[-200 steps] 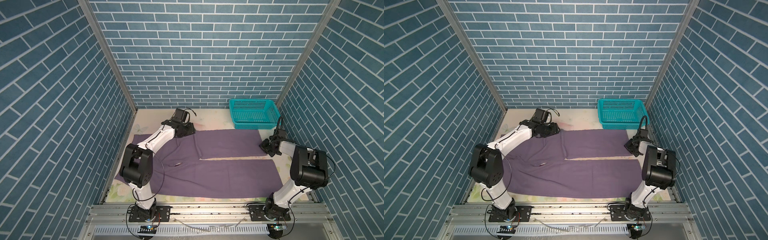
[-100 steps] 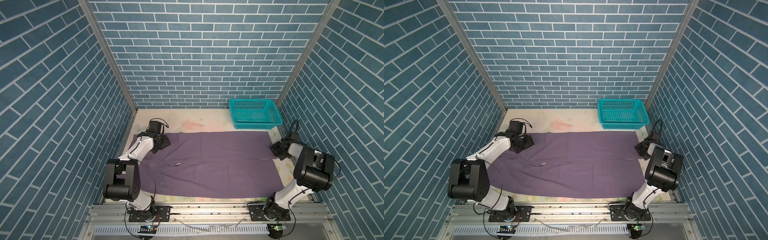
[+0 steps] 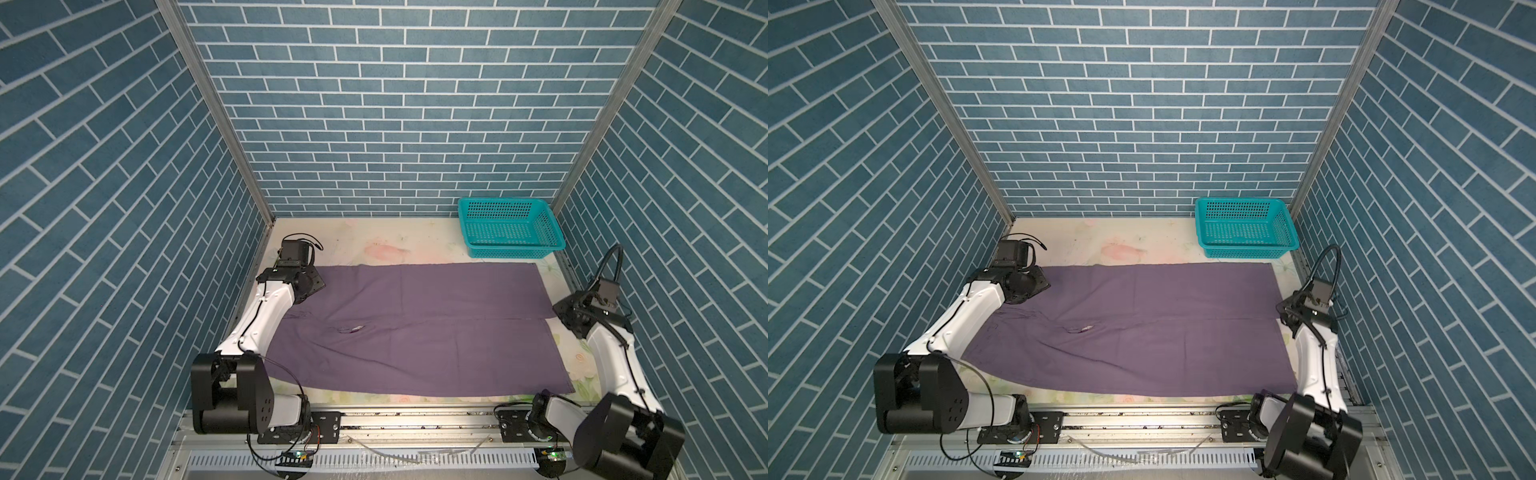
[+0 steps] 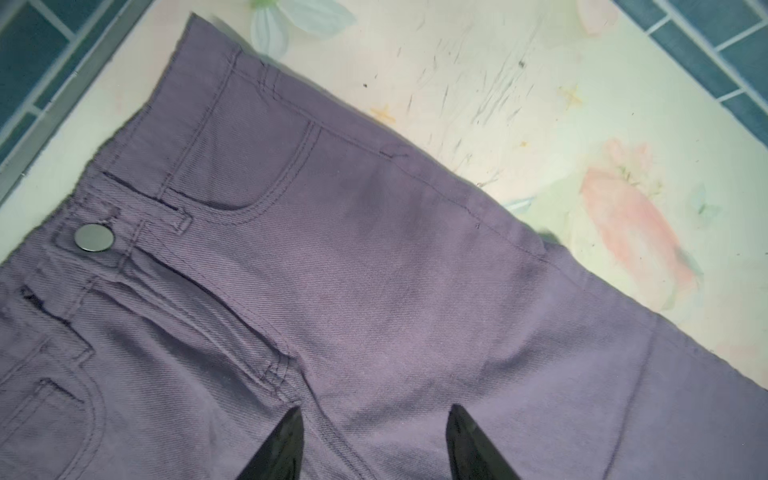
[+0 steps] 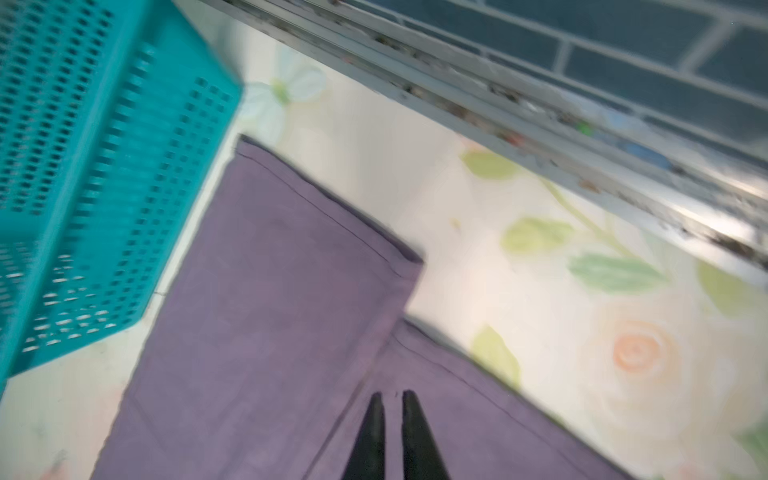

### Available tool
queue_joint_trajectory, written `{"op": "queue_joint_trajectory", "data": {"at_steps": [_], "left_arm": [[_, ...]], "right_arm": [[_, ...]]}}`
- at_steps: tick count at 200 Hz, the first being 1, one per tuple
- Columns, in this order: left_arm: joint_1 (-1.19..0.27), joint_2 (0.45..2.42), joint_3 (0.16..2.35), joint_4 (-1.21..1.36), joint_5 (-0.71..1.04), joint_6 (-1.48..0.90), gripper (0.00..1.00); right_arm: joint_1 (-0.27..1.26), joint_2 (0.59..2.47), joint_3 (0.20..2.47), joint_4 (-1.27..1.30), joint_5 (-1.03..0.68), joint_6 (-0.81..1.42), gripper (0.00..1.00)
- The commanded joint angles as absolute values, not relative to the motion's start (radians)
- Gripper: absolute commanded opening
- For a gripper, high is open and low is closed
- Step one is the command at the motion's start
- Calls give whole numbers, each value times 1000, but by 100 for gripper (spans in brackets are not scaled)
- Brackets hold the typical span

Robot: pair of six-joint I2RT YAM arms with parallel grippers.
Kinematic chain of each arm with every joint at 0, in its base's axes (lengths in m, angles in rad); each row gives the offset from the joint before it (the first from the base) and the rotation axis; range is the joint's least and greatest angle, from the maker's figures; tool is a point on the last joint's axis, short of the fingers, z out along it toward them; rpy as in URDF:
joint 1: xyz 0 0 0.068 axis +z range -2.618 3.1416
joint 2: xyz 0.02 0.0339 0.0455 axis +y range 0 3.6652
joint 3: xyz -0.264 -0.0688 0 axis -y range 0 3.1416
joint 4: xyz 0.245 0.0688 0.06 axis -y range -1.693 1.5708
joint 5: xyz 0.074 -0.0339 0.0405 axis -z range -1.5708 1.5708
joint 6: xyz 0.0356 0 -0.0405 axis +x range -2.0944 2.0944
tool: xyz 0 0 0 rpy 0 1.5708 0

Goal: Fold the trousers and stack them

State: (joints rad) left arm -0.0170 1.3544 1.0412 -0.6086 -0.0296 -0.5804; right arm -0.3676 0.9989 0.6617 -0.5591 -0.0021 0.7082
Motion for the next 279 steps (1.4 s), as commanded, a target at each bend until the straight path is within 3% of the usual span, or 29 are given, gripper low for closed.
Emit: {"op": "queue_joint_trajectory", "data": {"at_steps": [1, 23, 28, 32, 60, 70, 100, 146, 203, 226, 255, 279], "left_arm": [[-11, 1345, 1036, -612, -25, -588, 57], [-11, 1362, 1037, -619, 51, -613, 57], [-11, 1366, 1037, -619, 75, -621, 57], [-11, 1367, 1033, -620, 93, -626, 57], [-11, 1346, 1012, -631, 126, -650, 57], [-11, 1337, 1013, -645, 117, -650, 57], [-11, 1335, 1021, -665, 128, -644, 58], [-11, 1345, 1012, -667, 141, -637, 60], [-11, 1370, 1008, -667, 172, -653, 62], [-9, 1366, 1015, -677, 167, -652, 63], [3, 1356, 1010, -698, 157, -654, 64], [54, 1309, 989, -707, 171, -670, 68]], "right_arm": [[-374, 876, 567, -797, 134, 791, 32], [-382, 768, 539, -909, 175, 865, 62], [-384, 750, 540, -934, 184, 877, 77], [-384, 738, 541, -948, 190, 885, 83], [-388, 714, 563, -998, 228, 916, 86], [-391, 752, 574, -1008, 235, 904, 99], [-417, 872, 590, -1017, 254, 908, 99], [-541, 884, 478, -873, 163, 930, 76], [-600, 972, 421, -765, 157, 902, 70], [-614, 1002, 417, -725, 145, 905, 48], [-622, 1036, 431, -709, 144, 897, 42], [-633, 1043, 434, -704, 123, 885, 15]]}}
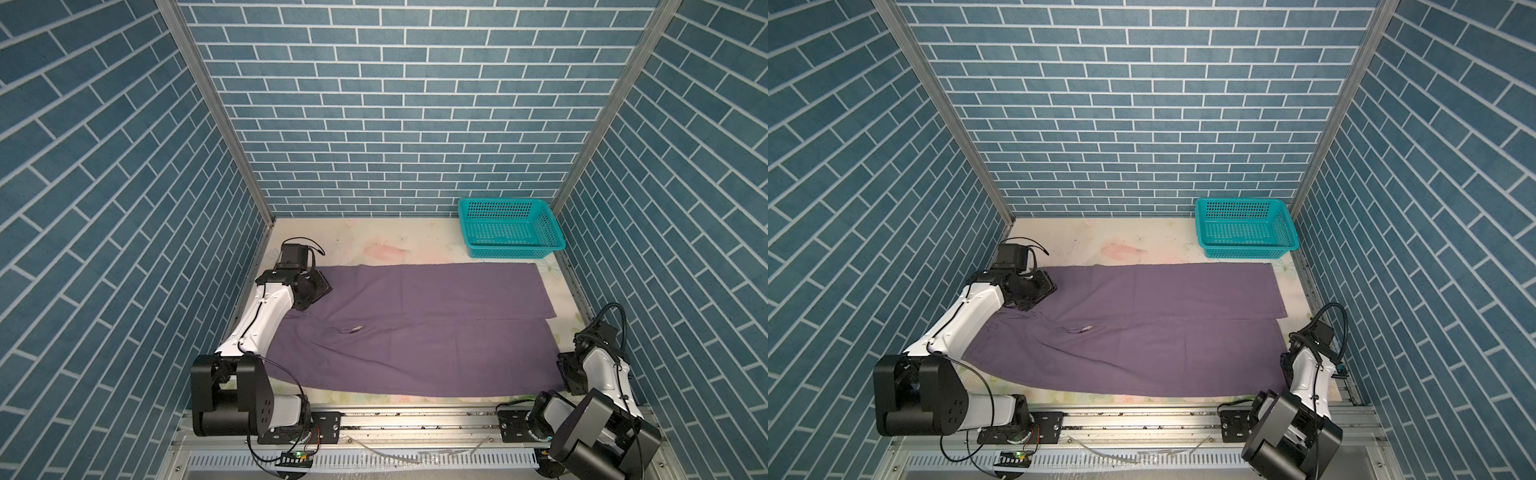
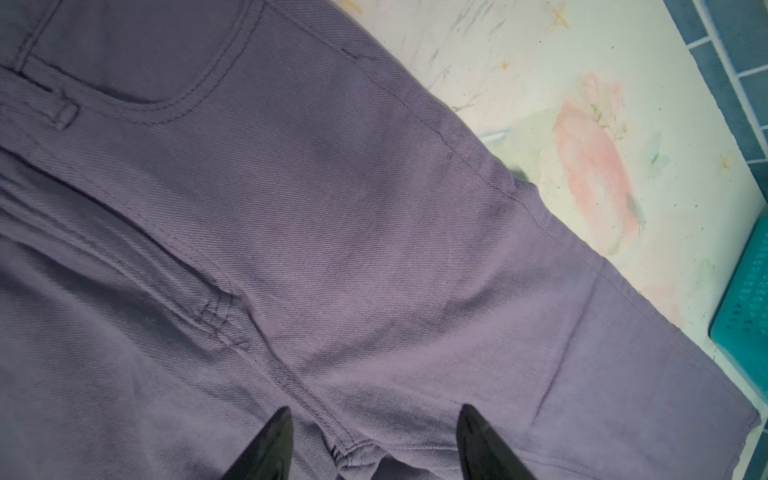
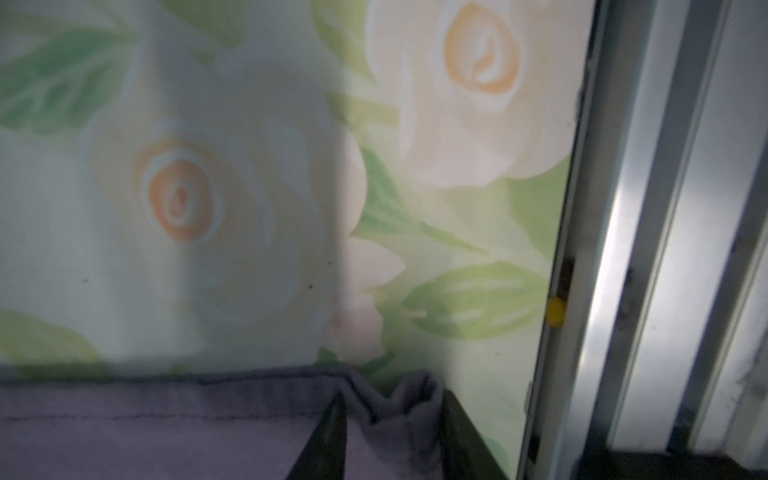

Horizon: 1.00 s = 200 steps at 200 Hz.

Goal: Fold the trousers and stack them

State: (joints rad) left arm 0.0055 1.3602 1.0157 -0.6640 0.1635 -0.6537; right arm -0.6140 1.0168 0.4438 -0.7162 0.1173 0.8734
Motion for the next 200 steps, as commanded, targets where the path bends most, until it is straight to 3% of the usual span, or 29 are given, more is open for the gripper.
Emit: {"op": "queue_joint_trajectory", "data": {"at_steps": [1, 15, 57, 89, 138, 163, 200], "left_arm": [[58, 1305, 988, -708, 172, -671, 69], [97, 1263, 984, -739, 164, -671, 72], [171, 1027, 931, -906, -116, -758, 71], [208, 920, 880, -972, -232, -817, 99], [416, 975, 712, -847, -116, -798, 99], [427, 1007, 612, -745, -85, -833, 99], [444, 1048, 586, -704, -170, -820, 99]], "right_arm": [[-633, 1043, 434, -703, 121, 885, 14], [-640, 1037, 431, -701, 91, 885, 0], [-645, 1014, 431, -651, 27, 867, 0], [-657, 1021, 433, -635, -7, 849, 0], [-669, 1091, 428, -585, -81, 853, 0], [-701, 1134, 450, -569, -125, 848, 0], [-758, 1181, 478, -571, -157, 827, 0]]}}
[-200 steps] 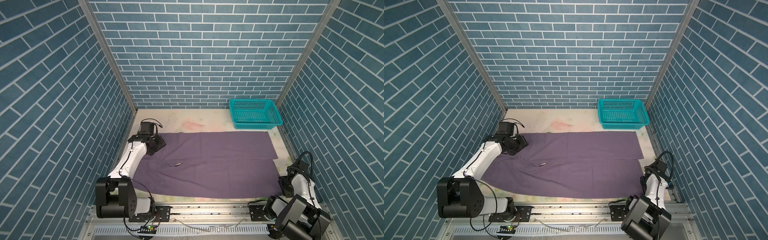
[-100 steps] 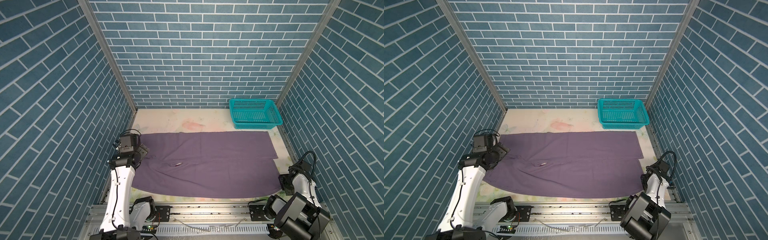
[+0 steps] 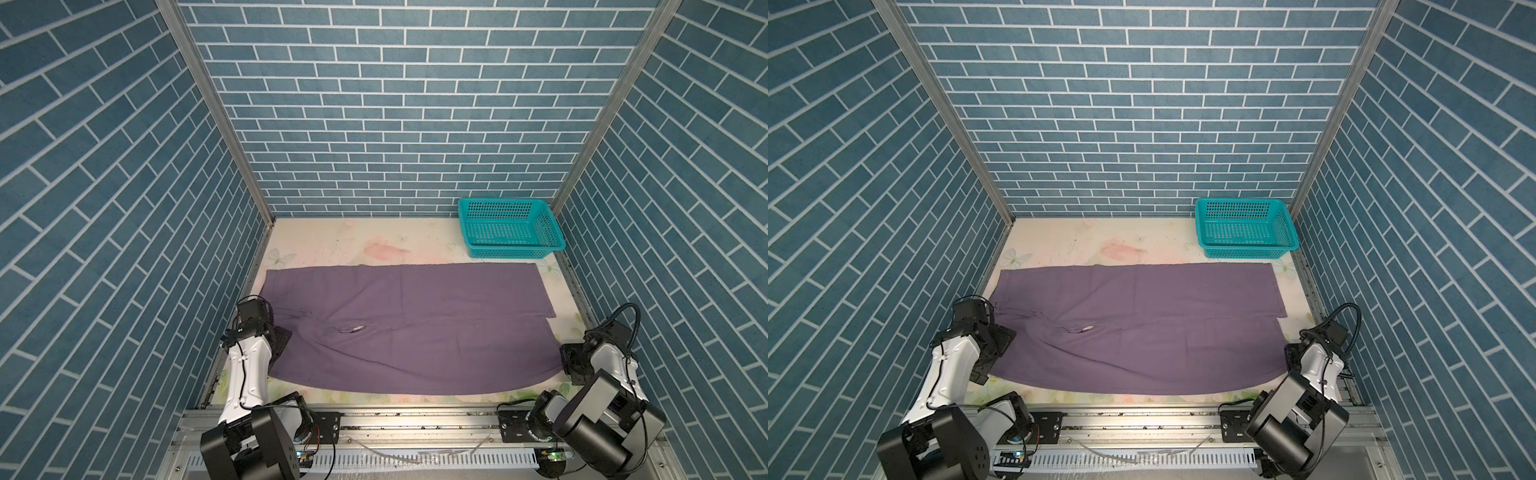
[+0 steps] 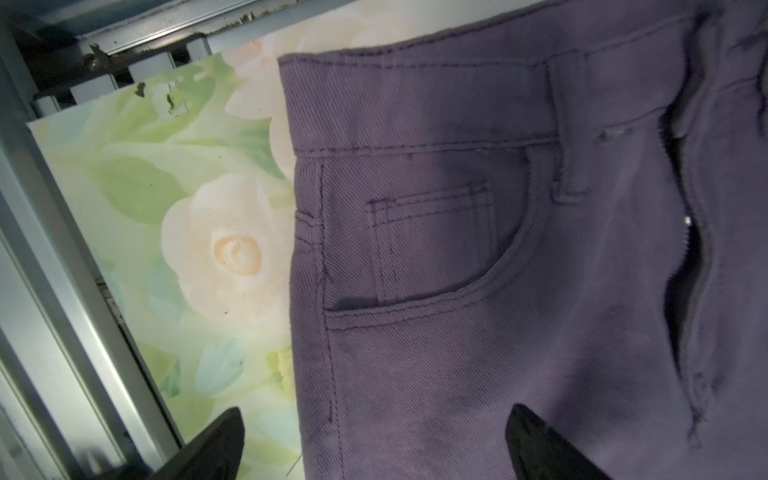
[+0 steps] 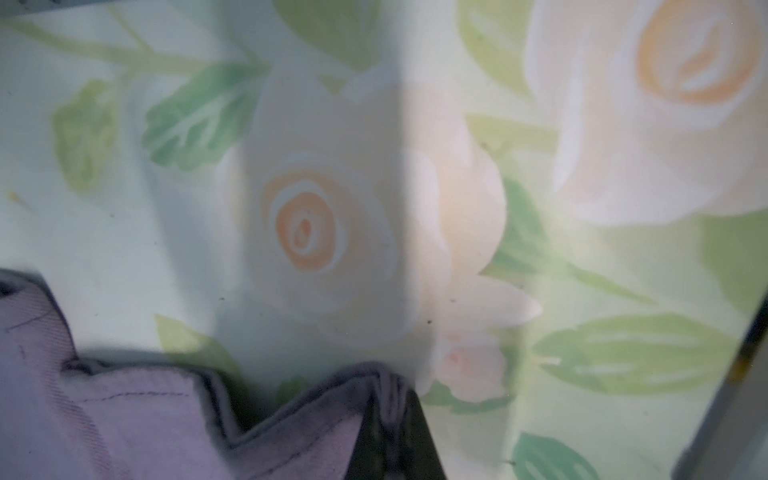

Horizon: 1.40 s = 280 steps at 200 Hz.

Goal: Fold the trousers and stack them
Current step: 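Pinch the near edge at waist and hem with both grippers, then lift the near edge with both grippers and fold it toward the far edge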

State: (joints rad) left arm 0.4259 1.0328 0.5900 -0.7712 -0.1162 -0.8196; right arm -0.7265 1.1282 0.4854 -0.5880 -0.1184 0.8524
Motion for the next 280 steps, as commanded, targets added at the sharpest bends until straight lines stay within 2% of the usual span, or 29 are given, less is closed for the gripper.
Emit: {"op": "queue_joint_trajectory", "data": {"at_steps": [1, 28, 61, 99, 111, 133, 147, 160, 201, 236, 280], "left_arm": [[445, 1049, 585, -703, -173, -819, 99], [477, 1101, 569, -647, -199, -811, 99], [528, 1196, 526, -516, -99, -812, 99], [531, 1286, 493, -404, -24, -806, 88], [533, 1298, 488, -386, -8, -805, 75], [542, 1280, 497, -386, 19, -805, 33], [548, 1249, 516, -416, 26, -812, 14], [571, 1195, 549, -485, 17, -824, 0], [715, 960, 621, -626, 76, -877, 0], [757, 1024, 828, -731, 71, -775, 0], [798, 1024, 945, -753, 69, -737, 0]], "right_arm": [[-758, 1181, 478, -570, -157, 827, 0], [-778, 1187, 478, -571, -155, 831, 0], [-809, 1200, 480, -554, -178, 843, 0], [-829, 1234, 488, -545, -194, 850, 0], [-839, 1233, 492, -551, -187, 850, 0], [-850, 1222, 492, -554, -185, 855, 0], [-858, 1208, 492, -548, -194, 867, 0], [-875, 1190, 497, -545, -212, 889, 0], [-921, 1126, 541, -535, -232, 972, 0], [-945, 1176, 669, -504, -314, 998, 0], [-941, 1215, 760, -411, -435, 1061, 0]]}}
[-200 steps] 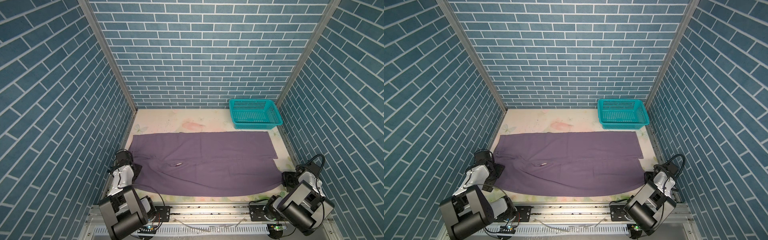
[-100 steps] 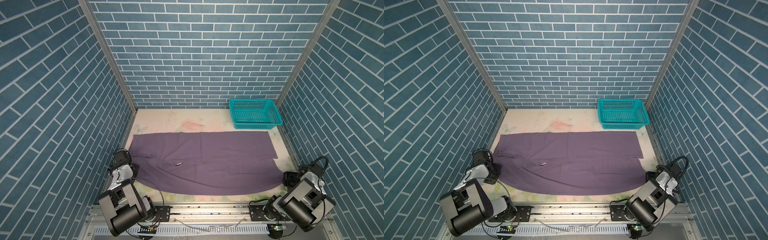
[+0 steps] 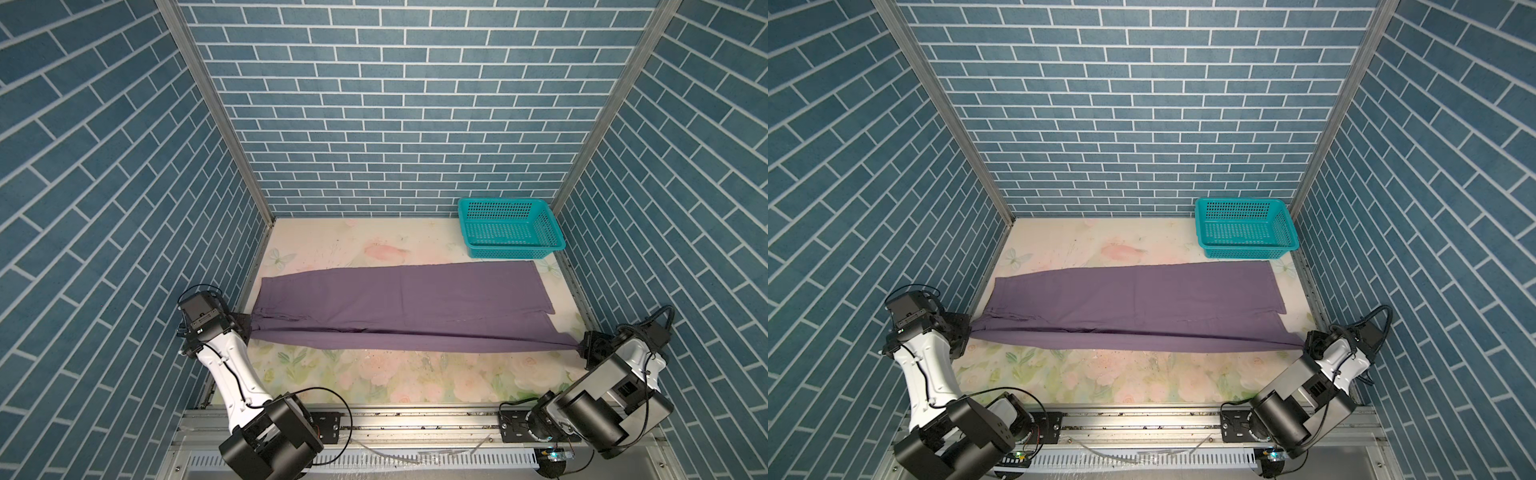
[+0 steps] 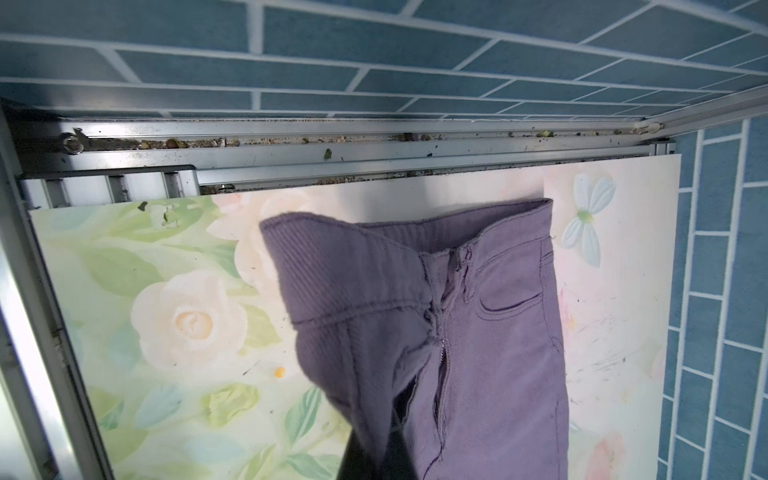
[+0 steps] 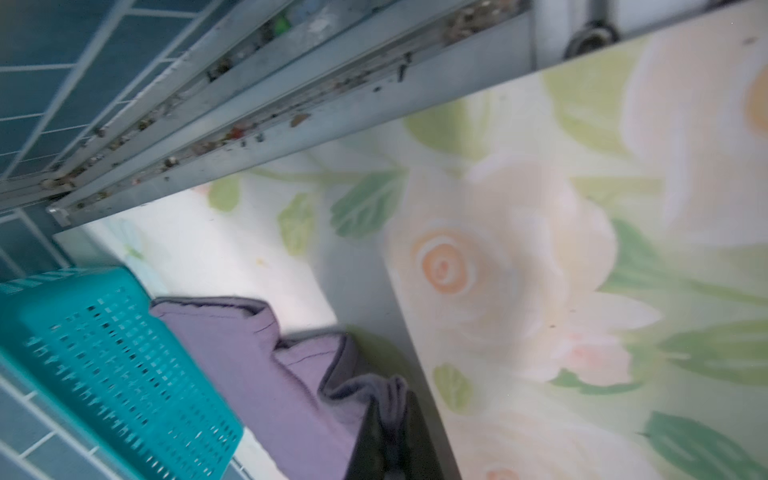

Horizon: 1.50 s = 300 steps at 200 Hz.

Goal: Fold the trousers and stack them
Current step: 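Lift the near edge with both grippers and fold it toward the far edge, then lay the folded edge down at the far side and open both grippers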

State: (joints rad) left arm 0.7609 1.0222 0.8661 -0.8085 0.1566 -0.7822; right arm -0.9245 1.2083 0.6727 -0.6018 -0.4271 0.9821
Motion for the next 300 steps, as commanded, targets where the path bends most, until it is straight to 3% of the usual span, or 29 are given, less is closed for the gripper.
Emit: {"op": "queue_joint_trajectory", "data": {"at_steps": [1, 34, 105, 145, 300], "left_arm": [[798, 1024, 947, -753, 69, -736, 0], [798, 1030, 1000, -689, 86, -695, 0], [792, 1095, 969, -484, 209, -730, 0], [734, 1153, 1017, -485, 177, -712, 0], [575, 1336, 1029, -412, 75, -695, 0]], "right_arm": [[-942, 1216, 761, -408, -438, 1062, 0], [-915, 1242, 825, -291, -511, 1097, 0], [-729, 1389, 1102, -342, -372, 1036, 0], [-649, 1521, 1242, -384, -364, 988, 0], [-504, 1727, 1330, -386, -271, 925, 0]]}}
